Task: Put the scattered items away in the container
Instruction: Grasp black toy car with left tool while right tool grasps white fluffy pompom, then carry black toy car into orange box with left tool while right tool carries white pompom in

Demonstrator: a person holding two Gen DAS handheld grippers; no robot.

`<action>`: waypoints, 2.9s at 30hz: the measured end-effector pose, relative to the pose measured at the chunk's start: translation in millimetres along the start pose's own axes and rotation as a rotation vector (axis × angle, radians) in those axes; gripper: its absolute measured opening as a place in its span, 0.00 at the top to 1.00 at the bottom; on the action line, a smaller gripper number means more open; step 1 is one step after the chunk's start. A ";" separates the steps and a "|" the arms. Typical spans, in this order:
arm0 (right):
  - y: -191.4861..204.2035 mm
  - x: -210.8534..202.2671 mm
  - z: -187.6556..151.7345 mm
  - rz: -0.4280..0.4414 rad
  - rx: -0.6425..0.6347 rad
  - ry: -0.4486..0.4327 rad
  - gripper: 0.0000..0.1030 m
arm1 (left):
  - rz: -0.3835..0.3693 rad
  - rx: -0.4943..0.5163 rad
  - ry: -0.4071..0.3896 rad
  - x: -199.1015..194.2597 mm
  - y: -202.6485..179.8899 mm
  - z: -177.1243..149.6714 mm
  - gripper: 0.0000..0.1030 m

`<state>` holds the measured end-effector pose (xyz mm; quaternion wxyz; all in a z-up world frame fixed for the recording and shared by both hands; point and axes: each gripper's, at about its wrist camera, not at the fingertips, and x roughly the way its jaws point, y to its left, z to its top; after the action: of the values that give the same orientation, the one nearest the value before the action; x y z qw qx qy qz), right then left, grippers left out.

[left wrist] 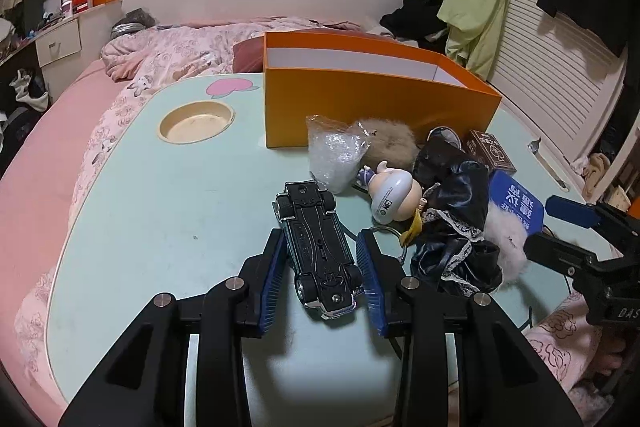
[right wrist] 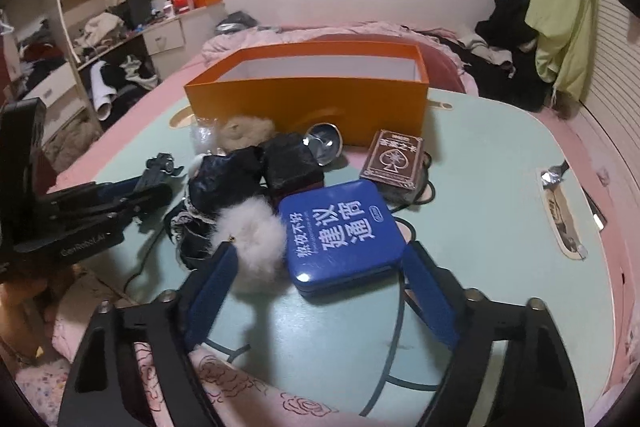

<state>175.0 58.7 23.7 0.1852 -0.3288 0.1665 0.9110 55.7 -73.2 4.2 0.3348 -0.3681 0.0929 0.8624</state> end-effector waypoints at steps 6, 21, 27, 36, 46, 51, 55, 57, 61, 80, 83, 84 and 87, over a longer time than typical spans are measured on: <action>30.1 1.6 10.5 0.039 -0.148 -0.027 0.49 | -0.002 0.000 0.000 0.1 0.2 -0.9 0.63; 42.9 13.1 -16.0 0.113 -0.208 0.057 0.61 | -0.015 -0.004 -0.001 -0.6 2.6 -1.5 0.63; 21.8 12.9 -9.8 0.092 -0.077 0.041 0.38 | -0.020 -0.005 -0.002 -0.9 4.2 -1.9 0.63; 26.4 11.6 -6.4 0.090 -0.096 0.024 0.65 | -0.026 -0.004 -0.013 -2.9 4.6 -2.0 0.69; 11.1 -24.4 23.0 0.113 -0.039 -0.102 0.65 | -0.081 -0.007 -0.035 -13.8 3.8 18.0 0.88; -11.3 -29.7 38.1 0.082 0.022 -0.140 0.65 | -0.100 -0.053 0.010 -6.3 11.9 15.7 0.78; -20.0 -24.6 31.2 0.108 0.081 -0.125 0.65 | -0.107 -0.035 0.029 -1.9 8.9 17.8 0.72; -19.3 -22.2 28.8 0.111 0.087 -0.116 0.65 | -0.101 -0.013 0.035 0.8 6.0 20.9 0.70; -14.2 -21.5 25.0 0.114 0.080 -0.111 0.65 | -0.093 0.015 0.052 4.5 -0.7 25.2 0.52; -16.7 -22.9 43.0 0.060 0.068 -0.146 0.65 | -0.123 0.000 -0.025 -18.1 4.2 44.5 0.72; -22.9 -15.9 69.2 0.025 0.042 -0.155 0.65 | -0.130 -0.004 -0.061 -19.1 4.2 72.2 0.72; -25.8 -10.8 79.2 0.013 0.037 -0.157 0.65 | -0.137 -0.008 -0.077 -17.1 4.2 83.7 0.72; -39.3 12.3 109.2 0.028 0.070 -0.132 0.65 | -0.127 0.001 -0.112 -3.4 2.4 114.2 0.72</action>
<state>125.1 142.3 87.9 0.1946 -0.2590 0.1902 0.9267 -9.6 -30.4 87.7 0.3938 -0.3241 0.0509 0.8586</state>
